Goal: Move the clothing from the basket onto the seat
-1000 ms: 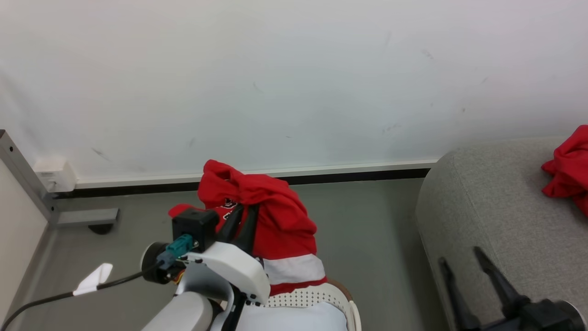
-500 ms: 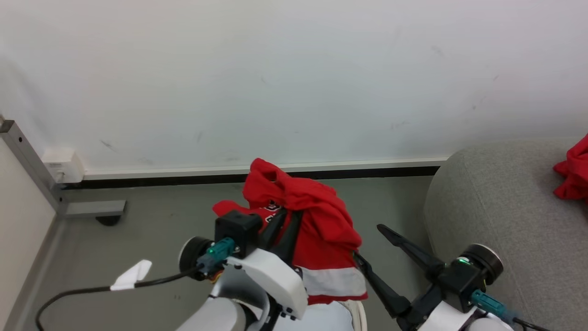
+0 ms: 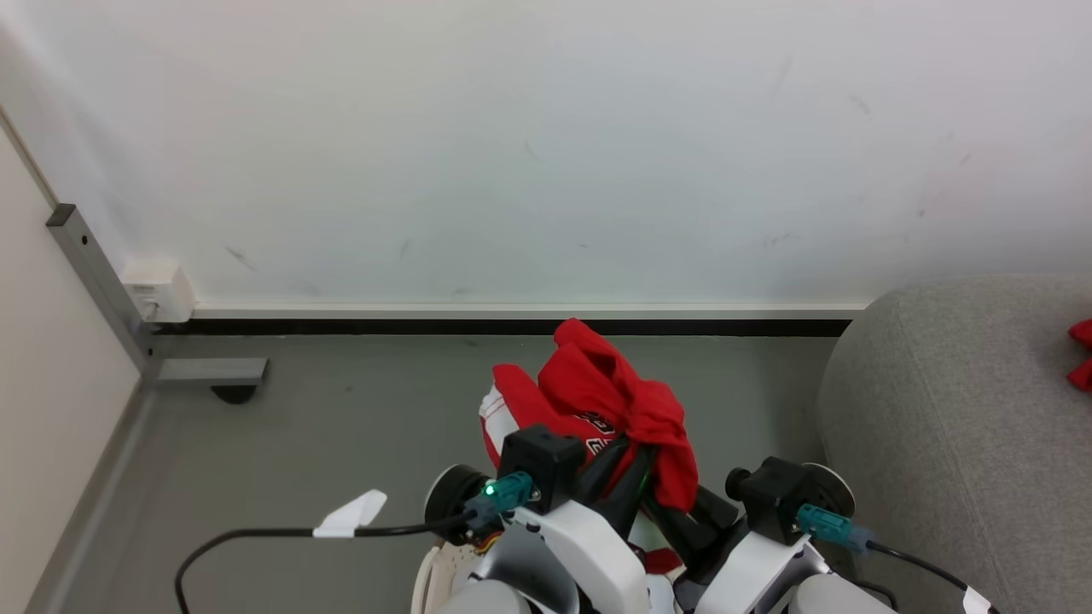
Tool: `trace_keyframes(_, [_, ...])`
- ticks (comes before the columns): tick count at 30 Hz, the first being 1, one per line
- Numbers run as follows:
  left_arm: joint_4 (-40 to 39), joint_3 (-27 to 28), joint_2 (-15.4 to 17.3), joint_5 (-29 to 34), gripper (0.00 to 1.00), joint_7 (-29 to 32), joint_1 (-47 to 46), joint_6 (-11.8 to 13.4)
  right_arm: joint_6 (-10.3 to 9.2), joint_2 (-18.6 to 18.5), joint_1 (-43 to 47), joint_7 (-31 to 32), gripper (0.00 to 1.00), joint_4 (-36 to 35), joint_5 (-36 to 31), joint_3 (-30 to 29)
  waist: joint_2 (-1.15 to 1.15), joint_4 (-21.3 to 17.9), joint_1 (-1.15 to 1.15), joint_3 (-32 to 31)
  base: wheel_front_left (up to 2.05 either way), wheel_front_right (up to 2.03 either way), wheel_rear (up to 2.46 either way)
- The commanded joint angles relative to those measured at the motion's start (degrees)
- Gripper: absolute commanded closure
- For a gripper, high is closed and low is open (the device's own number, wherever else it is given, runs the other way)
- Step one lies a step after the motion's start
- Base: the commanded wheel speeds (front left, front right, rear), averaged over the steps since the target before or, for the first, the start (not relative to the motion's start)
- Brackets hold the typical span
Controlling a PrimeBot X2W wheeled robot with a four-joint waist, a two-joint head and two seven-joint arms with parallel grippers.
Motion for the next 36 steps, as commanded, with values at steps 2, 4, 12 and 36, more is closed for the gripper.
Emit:
trace_keyframes(2, [0.61,0.16,0.26,-0.43,1.00,-0.35,-0.67,0.02,-0.15,-0.03,-1.12,-1.12,1.00,1.09,0.82,-0.08,0.00,0.13,0.00,0.02,0.00,0.00,0.00])
trace_keyframes(4, [1.05,0.38,0.58,-0.28,1.00,-0.46,-0.61,0.39,-0.15,-0.35,-1.43,-1.75,1.00,1.69,1.67,-0.36,0.00,0.10,0.00,0.06,0.00,0.00,0.00])
trace_keyframes(12, [2.35,1.39,1.33,-0.63,0.00,-1.30,0.83,2.00,-0.14,-3.17,-1.39,-3.38,1.00,1.29,3.99,-3.84,0.00,-0.87,0.00,0.46,0.00,0.00,0.00])
trace_keyframes(36, [4.71,-0.47,0.42,-0.19,0.00,-4.77,1.30,1.47,-0.14,-14.04,4.65,-2.67,1.00,-8.35,1.01,-18.08,0.00,-16.71,0.00,1.85,0.00,0.00,0.00])
